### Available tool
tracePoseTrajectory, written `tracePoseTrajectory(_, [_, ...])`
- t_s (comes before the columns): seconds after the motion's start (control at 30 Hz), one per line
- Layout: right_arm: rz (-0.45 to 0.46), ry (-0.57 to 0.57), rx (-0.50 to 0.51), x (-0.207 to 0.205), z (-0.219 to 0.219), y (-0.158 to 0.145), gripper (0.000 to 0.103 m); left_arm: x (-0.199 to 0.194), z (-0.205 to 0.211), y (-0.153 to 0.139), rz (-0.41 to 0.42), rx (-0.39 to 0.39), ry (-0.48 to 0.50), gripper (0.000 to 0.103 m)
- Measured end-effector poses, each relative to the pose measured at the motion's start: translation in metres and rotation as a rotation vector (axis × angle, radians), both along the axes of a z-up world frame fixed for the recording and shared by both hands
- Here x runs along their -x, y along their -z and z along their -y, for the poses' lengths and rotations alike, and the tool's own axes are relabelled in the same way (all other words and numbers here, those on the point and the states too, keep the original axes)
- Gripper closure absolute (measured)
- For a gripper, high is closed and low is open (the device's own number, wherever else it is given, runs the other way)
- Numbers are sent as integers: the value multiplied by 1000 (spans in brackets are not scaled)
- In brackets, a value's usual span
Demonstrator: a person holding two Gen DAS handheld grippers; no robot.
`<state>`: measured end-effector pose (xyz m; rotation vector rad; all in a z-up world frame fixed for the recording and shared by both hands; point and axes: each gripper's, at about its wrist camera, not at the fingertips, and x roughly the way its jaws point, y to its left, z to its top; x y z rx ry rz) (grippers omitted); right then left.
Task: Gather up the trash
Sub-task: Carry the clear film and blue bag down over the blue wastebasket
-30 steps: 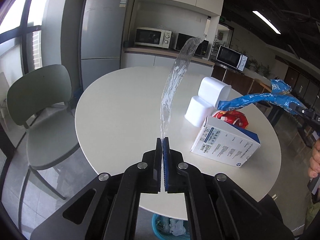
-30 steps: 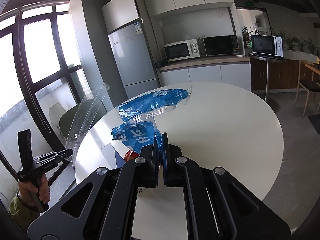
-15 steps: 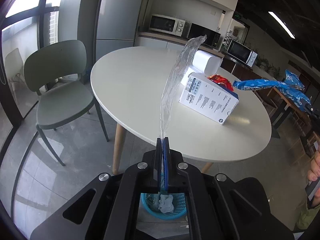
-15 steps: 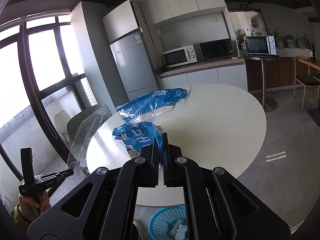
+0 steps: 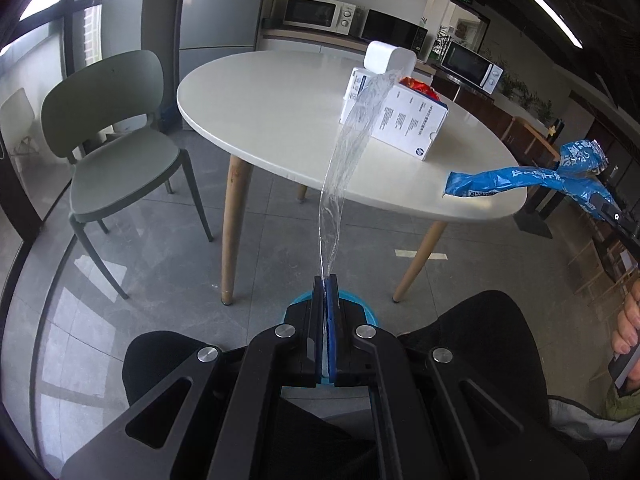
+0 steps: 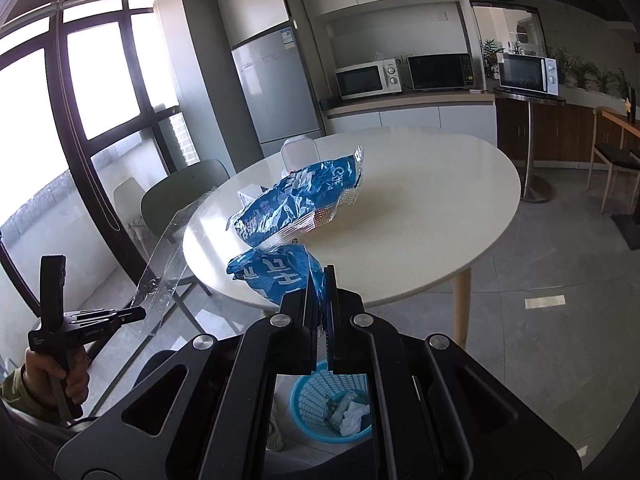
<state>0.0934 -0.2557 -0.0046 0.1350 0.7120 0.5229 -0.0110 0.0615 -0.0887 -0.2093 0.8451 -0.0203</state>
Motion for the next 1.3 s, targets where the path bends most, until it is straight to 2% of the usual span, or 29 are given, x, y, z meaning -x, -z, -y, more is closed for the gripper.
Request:
tracePoseTrajectory(0.23, [-85,-77,61,23,-16,31,100,14,2,46,-168,8,46,102])
tracePoseTrajectory(0.4, [-163,-85,100,28,-28,66,100,12,-14,87,-317,75,22,102])
tracePoseTrajectory(0.7, [-253,-56,147,21,-37,119,100,-15,1,129,-393,119,48,101])
tracePoseTrajectory(0.87, [-295,-28,174,12,-39,149,100,-38,13,161,-480,158,60,101])
tracePoseTrajectory(1.3, [-446,52,229,-26,-50,223,100,-86,36,233,-672,144,64,101])
